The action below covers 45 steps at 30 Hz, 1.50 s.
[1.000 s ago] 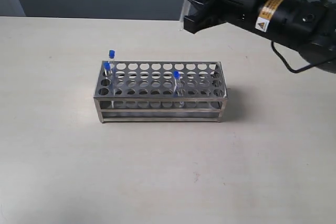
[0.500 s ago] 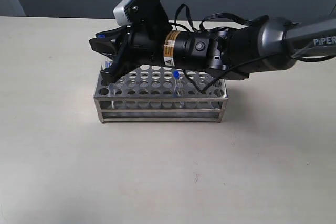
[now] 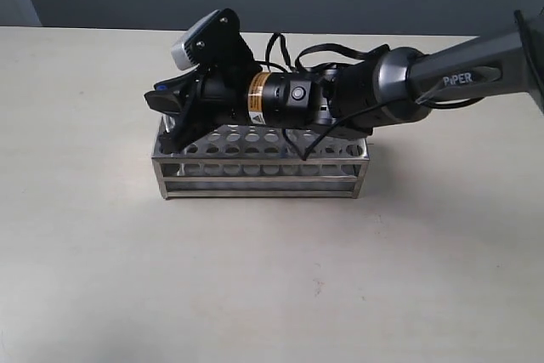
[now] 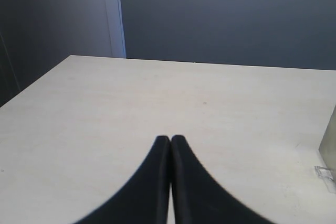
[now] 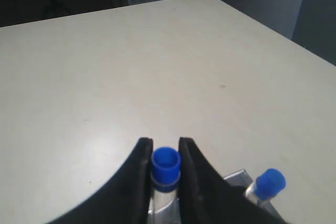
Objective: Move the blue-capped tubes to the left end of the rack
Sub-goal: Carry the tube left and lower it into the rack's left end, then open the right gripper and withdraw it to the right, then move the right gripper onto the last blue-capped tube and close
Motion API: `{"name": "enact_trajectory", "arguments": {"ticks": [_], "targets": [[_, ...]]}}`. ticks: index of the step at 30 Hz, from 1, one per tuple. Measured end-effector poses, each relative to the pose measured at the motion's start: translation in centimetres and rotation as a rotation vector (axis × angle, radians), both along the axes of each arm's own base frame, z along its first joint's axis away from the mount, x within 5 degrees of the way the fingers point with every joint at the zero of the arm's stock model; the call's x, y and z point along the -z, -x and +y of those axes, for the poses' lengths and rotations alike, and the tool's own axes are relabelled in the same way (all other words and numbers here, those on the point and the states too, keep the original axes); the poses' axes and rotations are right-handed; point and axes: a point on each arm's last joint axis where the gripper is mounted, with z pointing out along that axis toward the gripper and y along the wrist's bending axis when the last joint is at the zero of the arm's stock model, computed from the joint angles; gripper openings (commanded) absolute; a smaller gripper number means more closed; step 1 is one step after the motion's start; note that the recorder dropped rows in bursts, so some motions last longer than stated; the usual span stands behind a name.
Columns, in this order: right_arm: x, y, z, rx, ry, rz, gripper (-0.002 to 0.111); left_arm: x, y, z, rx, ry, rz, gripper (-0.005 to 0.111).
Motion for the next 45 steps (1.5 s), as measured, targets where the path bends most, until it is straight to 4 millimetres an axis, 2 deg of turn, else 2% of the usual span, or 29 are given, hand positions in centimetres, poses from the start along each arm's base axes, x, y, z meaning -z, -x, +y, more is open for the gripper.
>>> {"name": "enact_trajectory", "arguments": {"ticks": [2,6,8,14,18,21,24,28,31,34,38,42,45], "targets": [[0.1,0.0,0.0,-0.001,0.005,0.001,0.009,0.0,0.0,0.0,0.0,0.0,0.0,0.0],[0.2,0.0,0.0,-0.005,0.007,0.001,0.036,0.0,0.0,0.0,0.0,0.0,0.0,0.0],[0.2,0.0,0.0,-0.004,0.006,0.003,0.043,0.0,0.0,0.0,0.0,0.0,0.0,0.0],[0.2,0.0,0.0,-0.006,0.007,0.003,0.044,0.0,0.0,0.0,0.0,0.0,0.0,0.0],[-1.0,-0.1,-0.4,0.024,0.054,-0.022,0.044,0.0,0.0,0.0,0.0,0.0,0.0,0.0],[-3.4,-0.5,-1.8,0.091,0.126,-0.074,0.044,0.0,0.0,0.0,0.0,0.0,0.0,0.0],[-6.7,0.0,-4.2,0.149,0.175,-0.149,0.044,0.0,0.0,0.0,0.0,0.0,0.0,0.0],[-10.2,1.1,-8.5,0.233,0.165,-0.205,0.044,0.0,0.0,0.0,0.0,0.0,0.0,0.0],[-11.4,2.1,-11.9,0.307,0.107,-0.187,0.044,0.0,0.0,0.0,0.0,0.0,0.0,0.0],[-10.0,3.7,-14.1,0.313,0.03,-0.14,0.044,0.0,0.0,0.0,0.0,0.0,0.0,0.0],[-6.3,5.5,-15.0,0.289,0.003,-0.108,0.044,0.0,0.0,0.0,0.0,0.0,0.0,0.0],[-3.0,5.6,-15.2,0.302,0.018,-0.067,0.044,0.0,0.0,0.0,0.0,0.0,0.0,0.0],[-1.3,5.2,-14.8,0.287,-0.012,-0.046,0.044,0.0,0.0,0.0,0.0,0.0,0.0,0.0]]}}
